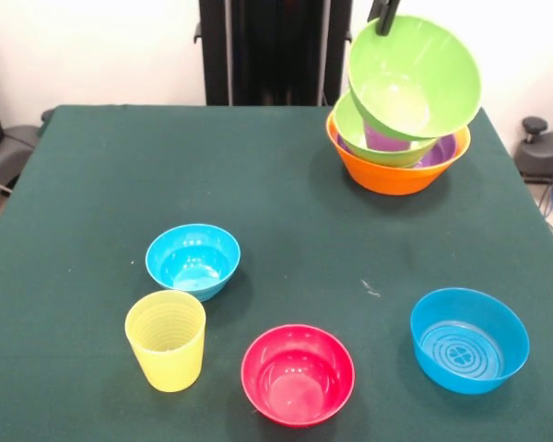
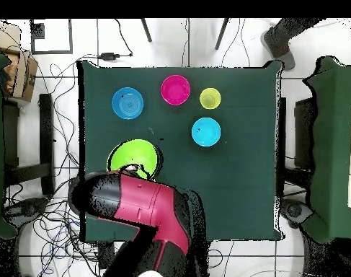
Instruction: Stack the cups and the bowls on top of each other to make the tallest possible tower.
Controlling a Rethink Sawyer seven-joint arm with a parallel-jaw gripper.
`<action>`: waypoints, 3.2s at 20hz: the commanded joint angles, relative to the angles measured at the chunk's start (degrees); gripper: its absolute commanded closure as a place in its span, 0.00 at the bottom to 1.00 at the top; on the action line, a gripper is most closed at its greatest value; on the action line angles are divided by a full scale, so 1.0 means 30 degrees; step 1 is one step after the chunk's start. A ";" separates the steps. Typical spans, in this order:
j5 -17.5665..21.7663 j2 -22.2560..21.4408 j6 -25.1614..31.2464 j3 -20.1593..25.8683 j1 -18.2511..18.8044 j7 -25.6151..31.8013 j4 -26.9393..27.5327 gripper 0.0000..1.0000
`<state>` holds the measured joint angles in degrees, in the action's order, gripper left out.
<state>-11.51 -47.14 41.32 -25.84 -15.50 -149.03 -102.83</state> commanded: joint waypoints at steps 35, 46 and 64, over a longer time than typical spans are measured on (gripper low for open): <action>0.2057 0.0458 -0.5206 0.3307 0.6331 0.2502 -0.3315 0.00; 0.2994 0.4385 -0.2875 0.4127 0.8300 0.1954 0.2995 0.00; 0.4538 0.6133 -0.2390 0.5331 0.6238 0.3634 0.6503 0.00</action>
<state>-3.22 -31.80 28.29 -19.79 4.02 -149.03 -90.01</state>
